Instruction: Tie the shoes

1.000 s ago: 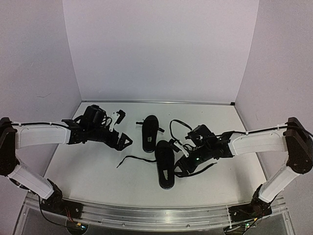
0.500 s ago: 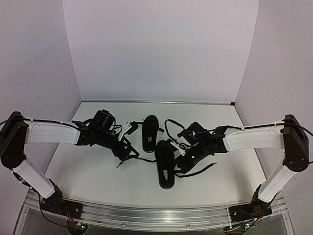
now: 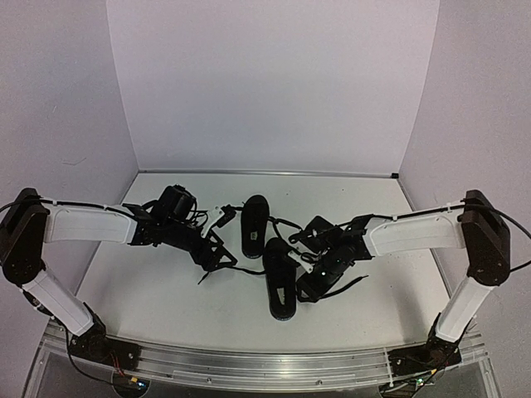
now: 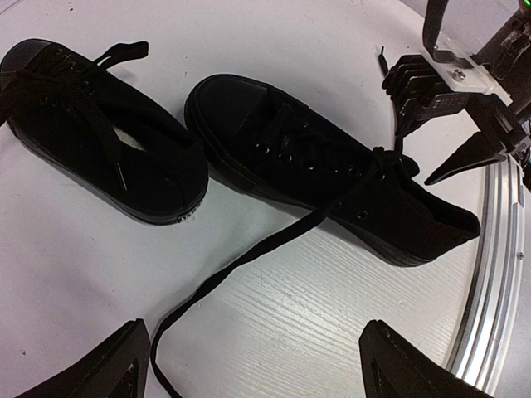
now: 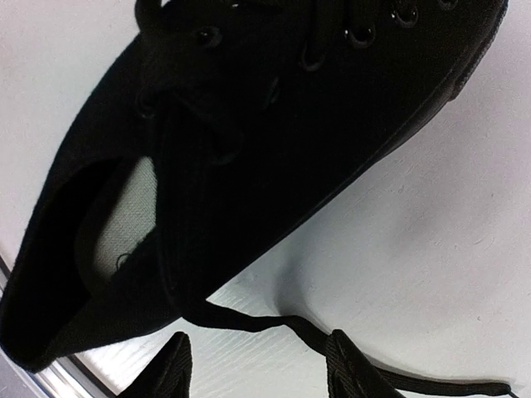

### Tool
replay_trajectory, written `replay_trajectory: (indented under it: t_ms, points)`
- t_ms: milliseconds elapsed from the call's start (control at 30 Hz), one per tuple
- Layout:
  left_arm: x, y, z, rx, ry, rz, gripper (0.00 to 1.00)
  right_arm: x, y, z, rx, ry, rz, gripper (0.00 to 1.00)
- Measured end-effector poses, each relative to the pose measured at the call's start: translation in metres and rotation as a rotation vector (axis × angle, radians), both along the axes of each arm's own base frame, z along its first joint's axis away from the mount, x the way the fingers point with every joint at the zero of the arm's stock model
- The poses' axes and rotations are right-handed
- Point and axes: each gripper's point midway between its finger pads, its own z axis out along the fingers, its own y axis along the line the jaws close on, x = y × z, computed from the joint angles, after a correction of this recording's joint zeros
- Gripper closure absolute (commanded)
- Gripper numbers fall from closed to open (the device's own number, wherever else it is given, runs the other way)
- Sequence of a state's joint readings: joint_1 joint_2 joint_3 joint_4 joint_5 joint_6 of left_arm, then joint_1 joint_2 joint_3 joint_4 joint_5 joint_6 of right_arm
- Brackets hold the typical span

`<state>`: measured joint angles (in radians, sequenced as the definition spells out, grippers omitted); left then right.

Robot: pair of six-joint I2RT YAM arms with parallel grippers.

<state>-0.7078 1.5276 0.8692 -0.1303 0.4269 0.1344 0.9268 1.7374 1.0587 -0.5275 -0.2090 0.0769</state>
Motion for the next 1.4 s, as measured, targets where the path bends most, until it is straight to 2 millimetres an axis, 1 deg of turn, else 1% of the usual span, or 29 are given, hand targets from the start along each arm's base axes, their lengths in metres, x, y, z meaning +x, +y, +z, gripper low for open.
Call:
replay_trajectory:
  t_ms: [200, 367, 467, 533, 600, 667, 767, 833, 933, 1033, 1167, 1333, 1400]
  points:
    - [0.0, 0.0, 0.001, -0.001, -0.003, 0.0, 0.11, 0.0, 0.0, -0.014, -0.039, 0.017, 0.017, 0.5]
    - [-0.003, -0.003, 0.002, -0.021, -0.026, -0.037, 0.16, -0.002, 0.006, -0.012, -0.03, 0.016, 0.044, 0.52]
    - [-0.006, -0.003, -0.001, -0.024, -0.041, -0.068, 0.19, -0.003, 0.01, -0.013, -0.028, 0.019, 0.062, 0.57]
    - [-0.007, -0.004, -0.002, -0.023, -0.056, -0.09, 0.2, -0.003, 0.011, -0.015, -0.029, 0.022, 0.071, 0.62]
    - [-0.006, -0.006, -0.004, -0.023, -0.078, -0.114, 0.23, -0.003, 0.012, -0.017, -0.03, 0.024, 0.074, 0.73]
    - [-0.006, -0.008, -0.008, -0.018, -0.093, -0.137, 0.28, -0.002, 0.013, -0.018, -0.028, 0.022, 0.076, 0.81]
    - [-0.005, -0.011, -0.02, 0.0, -0.12, -0.181, 0.35, 0.001, 0.015, -0.017, -0.022, 0.009, 0.069, 0.92]
    - [-0.007, -0.014, -0.034, 0.025, -0.126, -0.214, 0.38, 0.003, 0.015, -0.017, -0.026, -0.001, 0.068, 1.0]
    - [-0.008, -0.022, -0.056, 0.071, -0.131, -0.273, 0.41, 0.006, 0.013, -0.017, -0.037, -0.015, 0.048, 1.0]
    - [-0.007, -0.03, -0.069, 0.11, -0.156, -0.318, 0.42, 0.01, 0.01, -0.018, -0.054, -0.032, 0.027, 1.0]
    - [-0.003, -0.039, -0.074, 0.141, -0.206, -0.352, 0.44, 0.014, 0.006, -0.018, -0.071, -0.05, -0.005, 1.0]
    - [0.007, -0.048, -0.078, 0.181, -0.255, -0.374, 0.5, 0.019, 0.003, -0.016, -0.085, -0.07, -0.039, 1.0]
    - [0.01, -0.048, -0.082, 0.205, -0.265, -0.38, 0.54, 0.02, 0.001, -0.015, -0.091, -0.08, -0.049, 1.0]
